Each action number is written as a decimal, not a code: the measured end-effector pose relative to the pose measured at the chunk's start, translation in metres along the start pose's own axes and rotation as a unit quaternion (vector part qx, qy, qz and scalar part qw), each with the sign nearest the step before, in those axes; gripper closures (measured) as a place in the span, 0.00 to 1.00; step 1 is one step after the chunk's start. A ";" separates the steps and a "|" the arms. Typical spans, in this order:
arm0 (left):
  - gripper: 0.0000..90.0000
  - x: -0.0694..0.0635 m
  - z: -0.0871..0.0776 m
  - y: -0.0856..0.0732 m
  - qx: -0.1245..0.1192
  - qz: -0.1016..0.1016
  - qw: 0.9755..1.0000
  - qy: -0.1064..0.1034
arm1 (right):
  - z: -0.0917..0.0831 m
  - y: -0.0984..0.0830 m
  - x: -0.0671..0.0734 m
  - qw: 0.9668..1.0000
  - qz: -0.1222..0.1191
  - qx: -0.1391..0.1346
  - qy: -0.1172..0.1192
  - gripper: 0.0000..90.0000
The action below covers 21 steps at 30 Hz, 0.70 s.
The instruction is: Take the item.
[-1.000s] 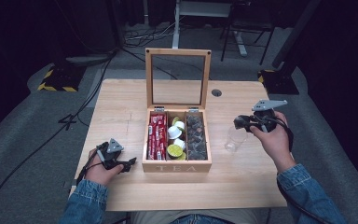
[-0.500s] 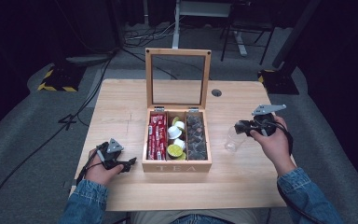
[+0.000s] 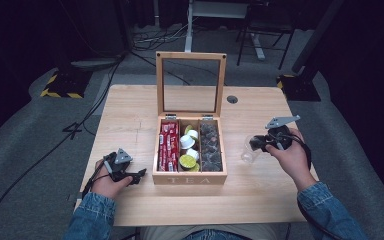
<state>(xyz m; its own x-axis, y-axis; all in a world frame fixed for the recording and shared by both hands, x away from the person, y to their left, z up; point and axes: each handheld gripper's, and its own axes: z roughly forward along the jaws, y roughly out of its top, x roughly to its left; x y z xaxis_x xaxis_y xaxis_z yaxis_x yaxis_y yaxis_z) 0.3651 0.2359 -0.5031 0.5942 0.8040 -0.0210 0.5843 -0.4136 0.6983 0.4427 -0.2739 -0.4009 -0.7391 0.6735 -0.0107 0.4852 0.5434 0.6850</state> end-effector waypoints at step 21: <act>0.26 0.001 0.001 0.001 0.000 -0.002 1.000 0.002 | -0.002 0.006 -0.003 0.996 0.049 -0.069 0.008 0.39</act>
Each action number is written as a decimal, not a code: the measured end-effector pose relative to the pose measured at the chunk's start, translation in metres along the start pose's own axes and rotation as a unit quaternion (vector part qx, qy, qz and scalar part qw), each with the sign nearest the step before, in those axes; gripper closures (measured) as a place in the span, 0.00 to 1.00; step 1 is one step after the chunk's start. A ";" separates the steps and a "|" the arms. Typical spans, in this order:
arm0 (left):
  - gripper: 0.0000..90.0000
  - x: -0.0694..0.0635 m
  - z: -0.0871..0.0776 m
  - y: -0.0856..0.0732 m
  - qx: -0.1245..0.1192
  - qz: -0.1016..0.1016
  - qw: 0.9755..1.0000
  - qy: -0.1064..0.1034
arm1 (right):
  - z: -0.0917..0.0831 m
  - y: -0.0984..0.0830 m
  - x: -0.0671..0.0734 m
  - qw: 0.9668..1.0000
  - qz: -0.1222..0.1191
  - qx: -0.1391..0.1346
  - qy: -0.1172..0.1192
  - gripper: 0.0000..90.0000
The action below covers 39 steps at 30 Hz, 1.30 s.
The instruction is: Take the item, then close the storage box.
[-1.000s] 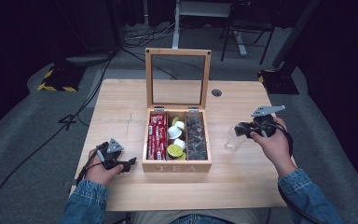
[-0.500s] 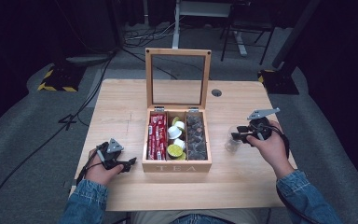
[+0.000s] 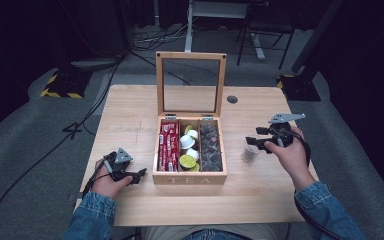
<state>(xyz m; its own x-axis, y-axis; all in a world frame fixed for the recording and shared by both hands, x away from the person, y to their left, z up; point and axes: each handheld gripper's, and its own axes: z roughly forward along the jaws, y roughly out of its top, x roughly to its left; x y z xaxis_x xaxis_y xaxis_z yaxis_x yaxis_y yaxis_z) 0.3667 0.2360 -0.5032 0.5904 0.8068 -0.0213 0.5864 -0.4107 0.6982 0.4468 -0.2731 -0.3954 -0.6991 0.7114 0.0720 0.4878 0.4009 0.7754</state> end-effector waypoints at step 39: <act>0.16 0.002 0.001 0.001 0.007 -0.005 1.000 0.004 | 0.030 0.151 -0.011 0.993 -0.022 -0.115 -0.016 0.33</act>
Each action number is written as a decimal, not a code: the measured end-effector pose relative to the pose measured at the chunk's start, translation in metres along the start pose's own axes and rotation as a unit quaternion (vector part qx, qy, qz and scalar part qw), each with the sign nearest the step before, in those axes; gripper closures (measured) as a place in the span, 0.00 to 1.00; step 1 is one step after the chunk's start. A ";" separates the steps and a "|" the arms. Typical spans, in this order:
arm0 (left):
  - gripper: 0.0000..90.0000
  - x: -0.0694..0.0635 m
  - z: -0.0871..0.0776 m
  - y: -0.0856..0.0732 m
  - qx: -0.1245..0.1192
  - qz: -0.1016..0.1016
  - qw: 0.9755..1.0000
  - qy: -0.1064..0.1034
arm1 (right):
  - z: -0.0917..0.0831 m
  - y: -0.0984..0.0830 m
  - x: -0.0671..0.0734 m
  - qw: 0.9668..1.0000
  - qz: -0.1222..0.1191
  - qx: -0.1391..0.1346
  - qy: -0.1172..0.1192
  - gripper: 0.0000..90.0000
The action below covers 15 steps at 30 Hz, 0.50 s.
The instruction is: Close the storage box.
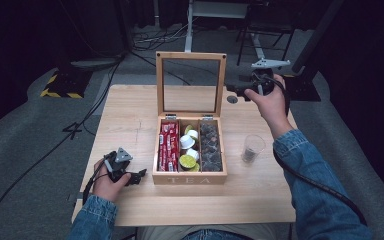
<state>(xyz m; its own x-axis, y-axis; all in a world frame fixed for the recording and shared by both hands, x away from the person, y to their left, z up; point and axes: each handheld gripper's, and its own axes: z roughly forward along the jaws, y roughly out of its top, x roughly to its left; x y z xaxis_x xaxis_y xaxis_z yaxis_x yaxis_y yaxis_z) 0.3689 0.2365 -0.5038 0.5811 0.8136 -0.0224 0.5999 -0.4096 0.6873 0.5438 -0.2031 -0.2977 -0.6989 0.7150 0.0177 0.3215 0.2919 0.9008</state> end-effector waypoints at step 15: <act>0.15 0.002 0.001 0.001 -0.002 -0.003 1.000 0.000 | 0.054 0.020 -0.023 0.999 0.019 0.028 -0.024 0.43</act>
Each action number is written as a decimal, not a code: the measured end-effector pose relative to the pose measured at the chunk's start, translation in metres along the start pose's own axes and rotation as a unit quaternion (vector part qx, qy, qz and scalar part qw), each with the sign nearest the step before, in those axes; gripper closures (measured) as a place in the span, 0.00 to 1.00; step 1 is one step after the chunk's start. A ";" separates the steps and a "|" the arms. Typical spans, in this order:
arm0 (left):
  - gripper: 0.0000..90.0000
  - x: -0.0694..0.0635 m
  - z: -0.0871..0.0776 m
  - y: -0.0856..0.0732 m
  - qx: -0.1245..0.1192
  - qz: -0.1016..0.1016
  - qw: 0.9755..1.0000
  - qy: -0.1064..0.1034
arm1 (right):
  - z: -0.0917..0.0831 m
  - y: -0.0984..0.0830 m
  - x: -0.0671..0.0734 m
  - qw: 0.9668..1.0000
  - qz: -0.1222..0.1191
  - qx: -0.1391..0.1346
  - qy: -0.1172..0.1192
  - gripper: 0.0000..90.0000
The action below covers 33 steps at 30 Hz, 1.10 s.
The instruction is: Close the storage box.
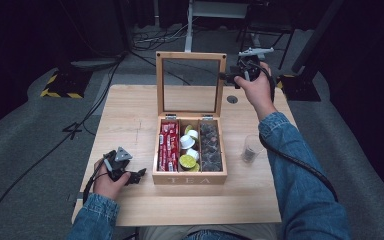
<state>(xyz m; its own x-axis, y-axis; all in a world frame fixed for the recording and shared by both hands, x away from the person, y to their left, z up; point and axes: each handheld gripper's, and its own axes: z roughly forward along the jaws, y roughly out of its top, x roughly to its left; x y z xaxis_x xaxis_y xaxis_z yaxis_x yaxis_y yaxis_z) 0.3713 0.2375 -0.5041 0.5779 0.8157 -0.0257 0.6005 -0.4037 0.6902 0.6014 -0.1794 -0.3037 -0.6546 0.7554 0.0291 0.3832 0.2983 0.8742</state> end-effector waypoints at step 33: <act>0.15 0.000 0.000 0.000 0.001 0.001 1.000 0.003 | 0.024 0.015 0.004 1.000 0.015 -0.007 0.010 0.57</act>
<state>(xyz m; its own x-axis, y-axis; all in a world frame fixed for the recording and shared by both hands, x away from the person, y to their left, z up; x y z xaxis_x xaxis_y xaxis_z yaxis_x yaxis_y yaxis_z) 0.3710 0.2374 -0.5040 0.5760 0.8172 -0.0199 0.6004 -0.4064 0.6888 0.6194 -0.1579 -0.3023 -0.6557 0.7521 0.0658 0.3941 0.2666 0.8795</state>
